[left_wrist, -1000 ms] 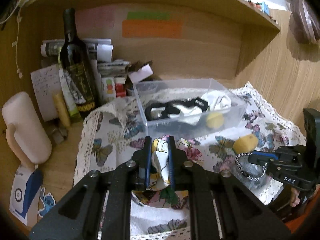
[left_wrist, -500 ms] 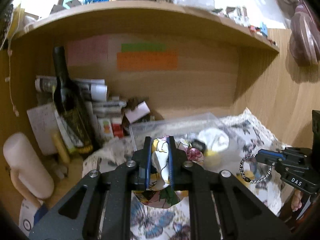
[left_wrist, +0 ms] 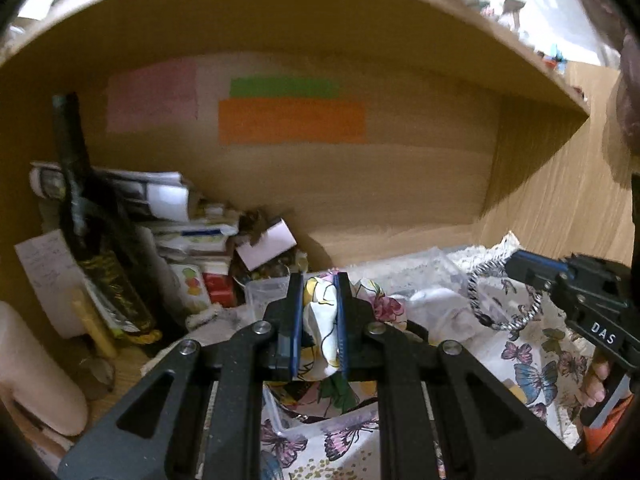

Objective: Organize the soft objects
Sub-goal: 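Place the scrunchie and bracelet into the clear box, opening both tools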

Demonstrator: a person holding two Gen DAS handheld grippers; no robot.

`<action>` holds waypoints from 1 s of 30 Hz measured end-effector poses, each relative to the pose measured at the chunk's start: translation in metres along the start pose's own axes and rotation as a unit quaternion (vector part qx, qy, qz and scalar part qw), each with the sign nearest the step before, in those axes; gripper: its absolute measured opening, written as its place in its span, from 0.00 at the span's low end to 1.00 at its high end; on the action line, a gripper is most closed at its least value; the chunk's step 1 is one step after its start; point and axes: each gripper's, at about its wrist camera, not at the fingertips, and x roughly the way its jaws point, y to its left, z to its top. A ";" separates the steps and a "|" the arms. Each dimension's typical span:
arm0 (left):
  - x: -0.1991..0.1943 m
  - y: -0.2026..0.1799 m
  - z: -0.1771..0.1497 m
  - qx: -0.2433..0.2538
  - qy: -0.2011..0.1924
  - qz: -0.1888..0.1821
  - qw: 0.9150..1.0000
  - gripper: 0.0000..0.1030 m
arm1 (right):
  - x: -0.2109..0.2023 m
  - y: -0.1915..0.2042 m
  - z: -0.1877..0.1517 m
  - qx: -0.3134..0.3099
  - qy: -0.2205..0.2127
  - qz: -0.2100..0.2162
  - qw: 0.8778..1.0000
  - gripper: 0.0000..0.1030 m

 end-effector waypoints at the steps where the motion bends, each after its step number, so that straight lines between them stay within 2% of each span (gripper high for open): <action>1: 0.006 0.000 -0.001 -0.002 0.008 -0.005 1.000 0.13 | 0.006 0.002 0.002 -0.003 0.005 0.001 1.000 0.06; 11: 0.062 0.003 -0.021 0.006 0.078 -0.003 0.997 0.14 | 0.067 -0.002 -0.008 -0.025 0.072 -0.014 0.997 0.06; 14: 0.067 0.005 -0.025 0.006 0.092 0.002 0.996 0.14 | 0.082 -0.010 -0.014 -0.019 0.095 -0.021 0.995 0.06; 16: 0.065 0.004 -0.027 0.009 0.090 -0.002 0.996 0.19 | 0.090 -0.014 -0.019 -0.017 0.111 -0.035 0.993 0.08; 21: 0.053 -0.002 -0.026 0.020 0.074 0.001 0.997 0.33 | 0.094 -0.023 -0.021 -0.005 0.122 -0.049 0.991 0.31; 22: 0.051 -0.002 -0.026 0.019 0.071 0.000 0.997 0.39 | 0.091 -0.023 -0.020 -0.005 0.118 -0.053 0.992 0.33; 25: 0.041 -0.001 -0.023 0.012 0.058 -0.002 0.998 0.54 | 0.073 -0.020 -0.015 -0.011 0.095 -0.062 0.994 0.51; 27: 0.034 -0.003 -0.021 0.012 0.049 0.000 0.999 0.63 | 0.061 -0.016 -0.012 -0.014 0.078 -0.063 0.995 0.67; 29: 0.025 -0.006 -0.020 0.014 0.040 0.005 0.999 0.83 | 0.050 -0.012 -0.010 -0.016 0.064 -0.061 0.996 0.75; 30: 0.019 -0.007 -0.020 0.013 0.035 0.008 0.999 0.89 | 0.041 -0.010 -0.010 -0.017 0.056 -0.059 0.997 0.80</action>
